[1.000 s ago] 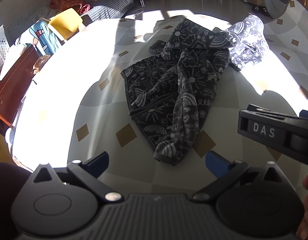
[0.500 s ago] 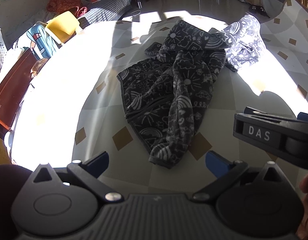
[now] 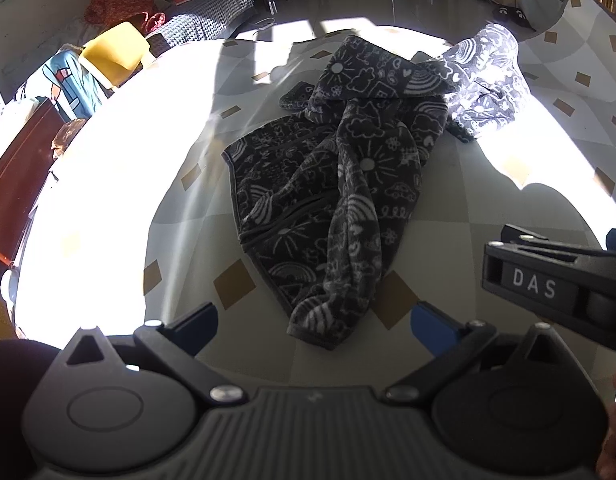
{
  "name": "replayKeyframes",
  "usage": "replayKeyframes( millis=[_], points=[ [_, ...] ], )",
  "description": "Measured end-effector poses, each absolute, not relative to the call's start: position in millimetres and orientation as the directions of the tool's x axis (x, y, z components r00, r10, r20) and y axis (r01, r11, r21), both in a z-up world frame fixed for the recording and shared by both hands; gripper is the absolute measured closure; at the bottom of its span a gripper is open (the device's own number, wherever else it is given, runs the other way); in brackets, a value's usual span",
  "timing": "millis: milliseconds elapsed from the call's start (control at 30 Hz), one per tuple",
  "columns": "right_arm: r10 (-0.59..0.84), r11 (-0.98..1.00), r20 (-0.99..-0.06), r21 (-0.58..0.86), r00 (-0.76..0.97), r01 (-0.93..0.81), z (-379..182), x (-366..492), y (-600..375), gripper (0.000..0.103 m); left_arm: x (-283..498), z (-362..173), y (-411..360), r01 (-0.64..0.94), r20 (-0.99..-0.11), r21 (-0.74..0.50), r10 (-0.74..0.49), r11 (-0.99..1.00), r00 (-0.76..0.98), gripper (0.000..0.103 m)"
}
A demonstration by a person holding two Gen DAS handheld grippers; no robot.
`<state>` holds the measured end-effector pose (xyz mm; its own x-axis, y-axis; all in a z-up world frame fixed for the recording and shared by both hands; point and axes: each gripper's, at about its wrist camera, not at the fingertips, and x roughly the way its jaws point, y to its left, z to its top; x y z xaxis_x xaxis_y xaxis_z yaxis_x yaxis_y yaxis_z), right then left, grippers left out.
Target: Fold clothes
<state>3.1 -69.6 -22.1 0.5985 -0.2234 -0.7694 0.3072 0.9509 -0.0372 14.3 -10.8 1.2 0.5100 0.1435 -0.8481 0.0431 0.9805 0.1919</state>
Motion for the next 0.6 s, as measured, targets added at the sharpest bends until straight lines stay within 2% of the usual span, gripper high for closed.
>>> replayKeyframes(
  millis=[600],
  points=[
    [-0.274, 0.962, -0.724, -0.222, 0.634, 0.161, -15, 35, -65, 0.012, 32, 2, -12, 0.061, -0.84, 0.187, 0.128, 0.98, 0.527, 0.0]
  ],
)
